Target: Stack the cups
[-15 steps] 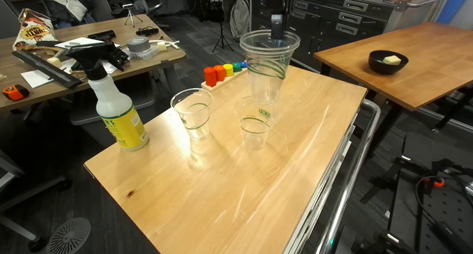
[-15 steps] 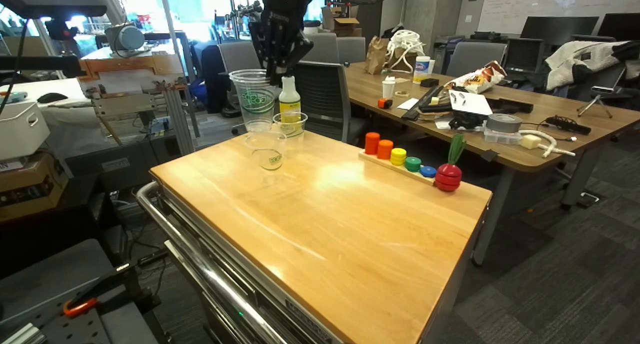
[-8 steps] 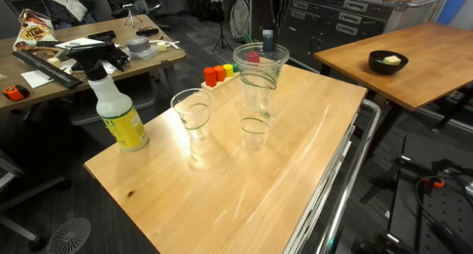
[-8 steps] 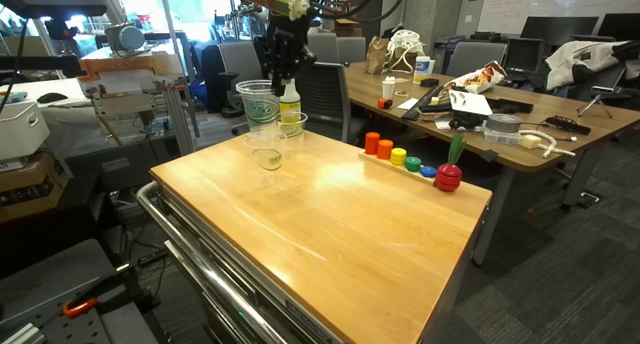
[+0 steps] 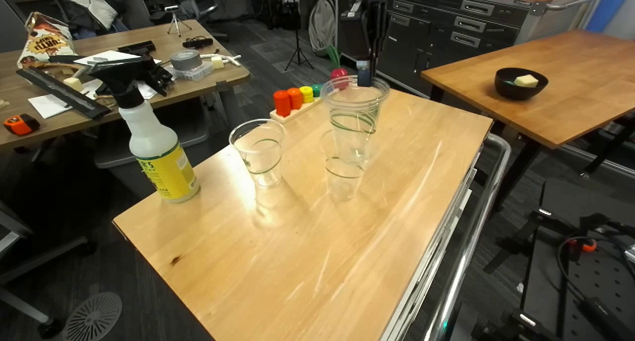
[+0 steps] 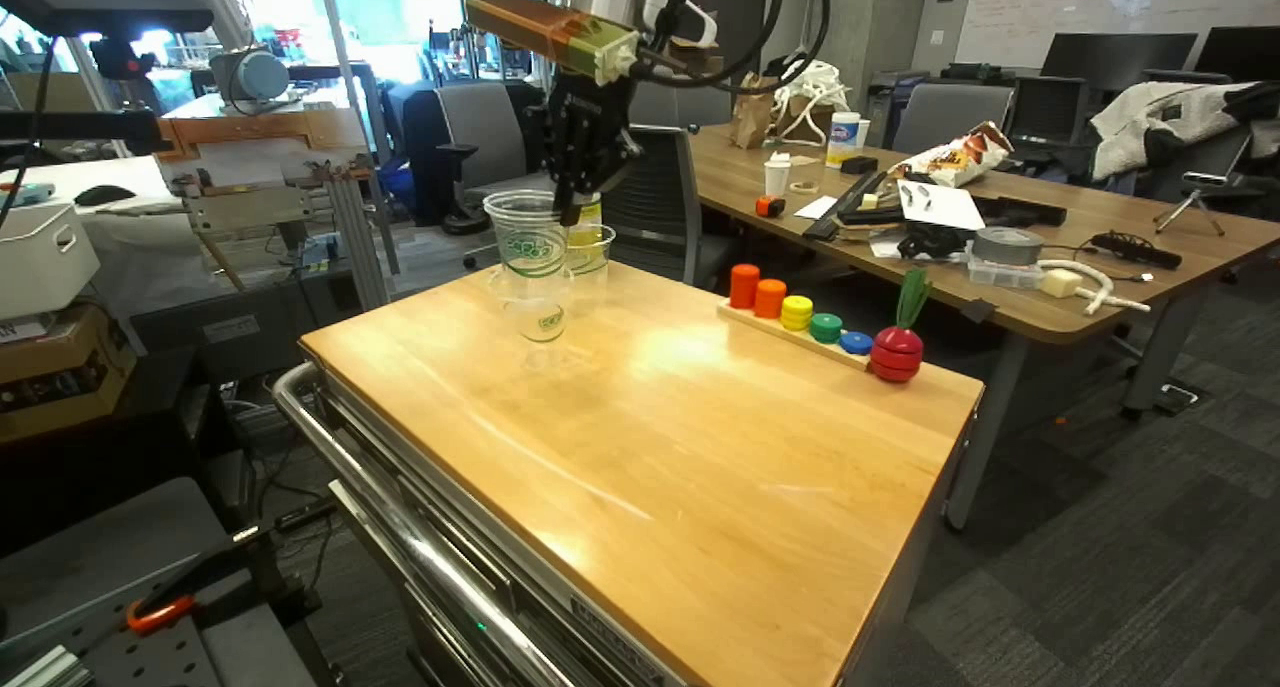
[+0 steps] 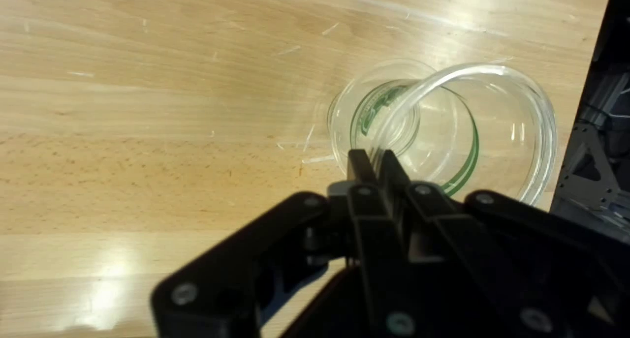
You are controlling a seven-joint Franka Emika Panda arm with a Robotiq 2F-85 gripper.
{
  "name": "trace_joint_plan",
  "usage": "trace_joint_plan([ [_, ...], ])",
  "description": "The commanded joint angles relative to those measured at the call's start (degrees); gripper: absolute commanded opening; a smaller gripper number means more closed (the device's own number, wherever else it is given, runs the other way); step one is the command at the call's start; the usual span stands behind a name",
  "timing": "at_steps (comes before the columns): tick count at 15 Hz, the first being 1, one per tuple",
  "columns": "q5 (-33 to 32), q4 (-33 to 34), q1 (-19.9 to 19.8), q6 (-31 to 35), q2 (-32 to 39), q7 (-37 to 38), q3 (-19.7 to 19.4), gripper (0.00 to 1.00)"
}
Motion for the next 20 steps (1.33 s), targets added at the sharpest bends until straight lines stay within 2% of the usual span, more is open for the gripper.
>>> trace_joint_plan([
  [1, 0.6, 1.9, -0.2, 1.3, 2.2, 0.9, 0.3, 0.03],
  [6, 0.7, 2.6, 0.0, 3.5, 3.7, 1.3, 1.1, 0.03],
  [7, 0.5, 2.2, 0.0, 4.0, 3.3, 0.8, 1.2, 0.32],
  [9, 0.4, 1.7, -0.2, 4.0, 2.4, -0.2, 1.3, 0.40],
  [14, -2.3, -0.2, -0.3, 6.6, -0.1, -2.5, 0.8, 0.79],
  [16, -5.5, -0.7, 0.0, 8.2, -0.3, -1.8, 0.5, 0.94],
  [17, -10.2, -1.8, 0.5, 10.7, -0.4, -1.4, 0.3, 0.99],
  [20, -17.4, -4.0, 0.5, 15.0, -0.1, -0.7, 0.3, 1.00],
])
